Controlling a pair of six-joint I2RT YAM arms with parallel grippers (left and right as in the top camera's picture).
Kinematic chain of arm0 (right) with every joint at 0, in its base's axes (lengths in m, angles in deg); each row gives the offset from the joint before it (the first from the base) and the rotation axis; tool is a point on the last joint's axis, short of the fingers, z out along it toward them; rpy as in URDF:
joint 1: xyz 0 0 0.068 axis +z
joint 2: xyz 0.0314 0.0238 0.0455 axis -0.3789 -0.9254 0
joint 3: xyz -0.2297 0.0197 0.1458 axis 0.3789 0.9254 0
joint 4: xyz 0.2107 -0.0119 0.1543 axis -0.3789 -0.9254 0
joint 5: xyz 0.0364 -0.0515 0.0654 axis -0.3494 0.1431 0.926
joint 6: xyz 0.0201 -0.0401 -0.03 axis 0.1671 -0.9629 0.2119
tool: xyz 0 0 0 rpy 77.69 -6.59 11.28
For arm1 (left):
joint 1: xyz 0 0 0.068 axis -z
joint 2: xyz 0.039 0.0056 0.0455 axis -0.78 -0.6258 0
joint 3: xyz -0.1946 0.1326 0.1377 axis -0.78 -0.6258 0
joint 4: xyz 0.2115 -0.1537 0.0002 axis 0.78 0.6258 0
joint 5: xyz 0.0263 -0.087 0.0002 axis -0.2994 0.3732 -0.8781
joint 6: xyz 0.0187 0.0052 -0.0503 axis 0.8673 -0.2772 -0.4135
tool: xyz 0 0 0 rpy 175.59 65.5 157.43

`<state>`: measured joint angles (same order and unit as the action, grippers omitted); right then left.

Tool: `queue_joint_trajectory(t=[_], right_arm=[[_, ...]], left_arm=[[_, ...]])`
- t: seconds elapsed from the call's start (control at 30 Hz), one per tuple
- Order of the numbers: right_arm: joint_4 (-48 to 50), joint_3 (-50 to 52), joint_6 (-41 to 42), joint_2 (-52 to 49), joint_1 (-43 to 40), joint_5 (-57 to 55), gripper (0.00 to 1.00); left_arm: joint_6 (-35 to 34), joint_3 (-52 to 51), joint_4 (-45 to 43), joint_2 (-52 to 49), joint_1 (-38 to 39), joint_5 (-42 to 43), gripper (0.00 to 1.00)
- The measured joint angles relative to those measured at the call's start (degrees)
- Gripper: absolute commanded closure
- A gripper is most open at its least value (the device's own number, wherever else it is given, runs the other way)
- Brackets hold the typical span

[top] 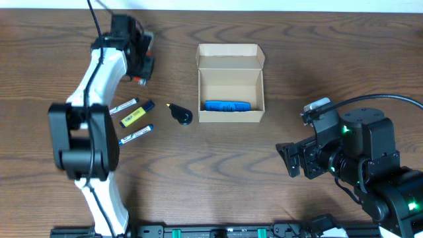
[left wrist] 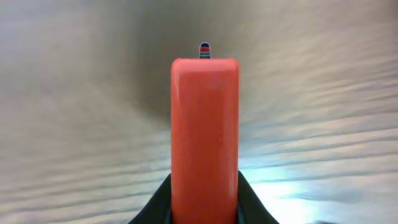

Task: Pack container
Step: 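Carry the red stapler into the box beside the duster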

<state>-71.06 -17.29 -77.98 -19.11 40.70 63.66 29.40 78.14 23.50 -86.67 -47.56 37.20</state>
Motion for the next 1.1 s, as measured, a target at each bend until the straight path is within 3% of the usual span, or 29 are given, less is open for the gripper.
queue_joint_trajectory(t=[0.2, 0.37, 0.6, 0.83, 1.1], right_arm=[[0.00, 0.02, 0.00, 0.00, 0.00, 0.02, 0.01], [0.00, 0.00, 0.00, 0.00, 0.00, 0.02, 0.01], [0.02, 0.00, 0.00, 0.00, 0.00, 0.02, 0.01], [0.00, 0.00, 0.00, 0.00, 0.00, 0.02, 0.01], [0.00, 0.02, 0.00, 0.00, 0.00, 0.02, 0.01]], left_arm=[[7.76, 2.54, -0.96, 13.18, 8.41, 0.20, 0.94], [16.79, 3.19, 0.35, 17.20, 18.14, 1.40, 0.94], [32.22, 3.10, 5.57, 14.43, 28.11, 3.91, 0.94], [46.40, 3.10, 7.80, 8.00, 30.58, 4.83, 0.94], [52.81, 3.08, 3.85, 0.76, 30.47, 2.84, 0.94]])
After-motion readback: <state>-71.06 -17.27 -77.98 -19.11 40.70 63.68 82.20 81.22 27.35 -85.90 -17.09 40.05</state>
